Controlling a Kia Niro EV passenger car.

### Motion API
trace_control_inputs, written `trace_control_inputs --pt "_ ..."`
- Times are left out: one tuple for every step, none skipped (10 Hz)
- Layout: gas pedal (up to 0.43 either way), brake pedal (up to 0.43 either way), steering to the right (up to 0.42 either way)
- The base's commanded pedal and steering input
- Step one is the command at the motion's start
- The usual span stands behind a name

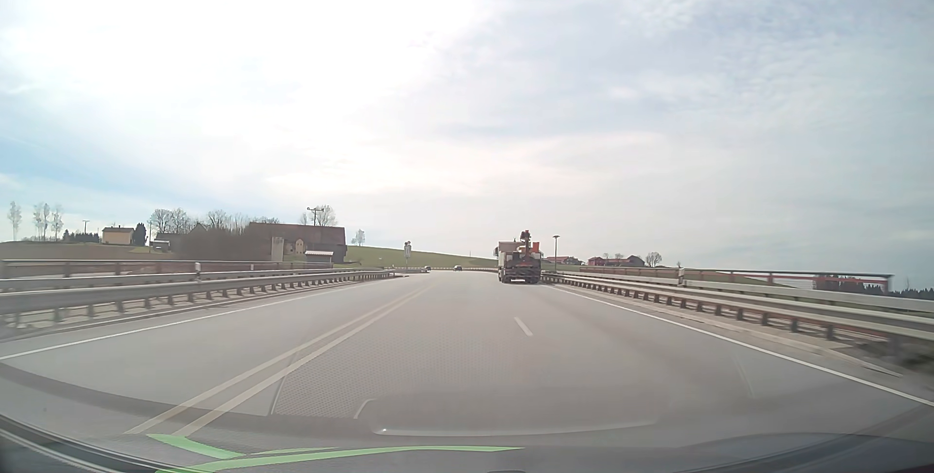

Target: Follow the waypoints while adhering to traffic rules and regulations

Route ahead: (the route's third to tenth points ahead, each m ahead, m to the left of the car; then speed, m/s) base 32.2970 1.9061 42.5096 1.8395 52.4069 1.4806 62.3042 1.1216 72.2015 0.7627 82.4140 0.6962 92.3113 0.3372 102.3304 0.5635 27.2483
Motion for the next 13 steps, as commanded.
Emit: trace_control_inputs --pt "0.37 0.0 0.006" --pt "0.37 0.0 0.006" --pt "0.37 0.0 0.006" --pt "0.37 0.0 0.006" --pt "0.37 0.0 0.005" --pt "0.37 0.0 0.001" --pt "0.37 0.0 0.001" --pt "0.37 0.0 0.001" --pt "0.37 0.0 0.001" --pt "0.37 0.0 0.001" --pt "0.37 0.0 0.001" --pt "0.37 0.0 0.001" --pt "0.37 0.0 0.001"
